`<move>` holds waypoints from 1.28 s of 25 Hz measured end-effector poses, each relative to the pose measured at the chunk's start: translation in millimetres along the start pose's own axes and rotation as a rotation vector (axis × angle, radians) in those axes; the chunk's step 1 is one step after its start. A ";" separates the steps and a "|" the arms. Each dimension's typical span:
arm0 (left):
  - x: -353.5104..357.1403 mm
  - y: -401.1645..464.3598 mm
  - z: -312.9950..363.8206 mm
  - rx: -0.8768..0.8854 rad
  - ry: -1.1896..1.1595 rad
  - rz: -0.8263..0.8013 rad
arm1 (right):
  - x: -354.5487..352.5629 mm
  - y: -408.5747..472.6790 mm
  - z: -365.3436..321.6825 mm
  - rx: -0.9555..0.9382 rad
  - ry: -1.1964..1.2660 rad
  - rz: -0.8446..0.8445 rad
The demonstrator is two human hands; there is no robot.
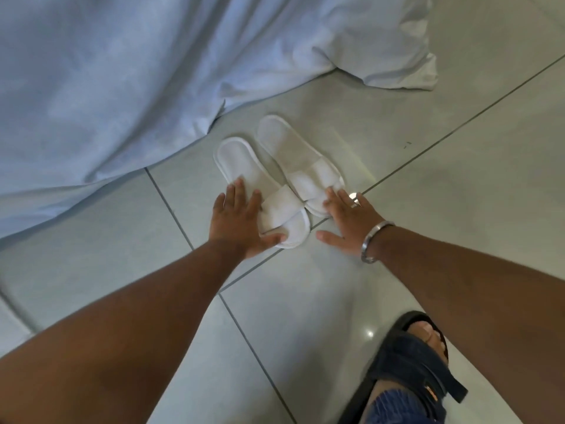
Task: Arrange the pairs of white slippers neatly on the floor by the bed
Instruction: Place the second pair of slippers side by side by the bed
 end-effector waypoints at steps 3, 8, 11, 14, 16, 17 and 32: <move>0.0 4.1 4.8 0.010 0.003 -0.023 | -5.6 13.8 -4.5 0.014 -0.025 -0.004; -0.3 12.2 11.6 0.017 -0.020 -0.038 | -1.6 17.3 3.1 -0.016 0.021 0.008; -1.8 30.8 13.5 -0.014 -0.045 -0.033 | -10.4 30.6 14.9 -0.011 0.048 0.030; -7.4 53.7 13.4 -0.021 -0.089 -0.035 | -21.3 38.5 26.8 -0.018 0.079 0.047; -11.5 63.9 10.8 -0.013 -0.104 -0.031 | -19.5 34.2 35.5 -0.052 0.059 0.051; -12.6 69.7 11.6 0.004 -0.105 -0.041 | -16.1 29.5 42.2 -0.063 0.048 0.049; -16.8 71.9 5.7 0.076 -0.046 -0.091 | -5.8 1.4 49.4 -0.135 0.148 -0.013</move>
Point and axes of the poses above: each hand's wrist, its own y-axis towards the middle knuckle, its own x-axis out of the palm, z = x × y, the point moved 8 cm from there along y, towards the middle knuckle, and after that the axes turned 14 degrees about x, right-handed, at the moved point
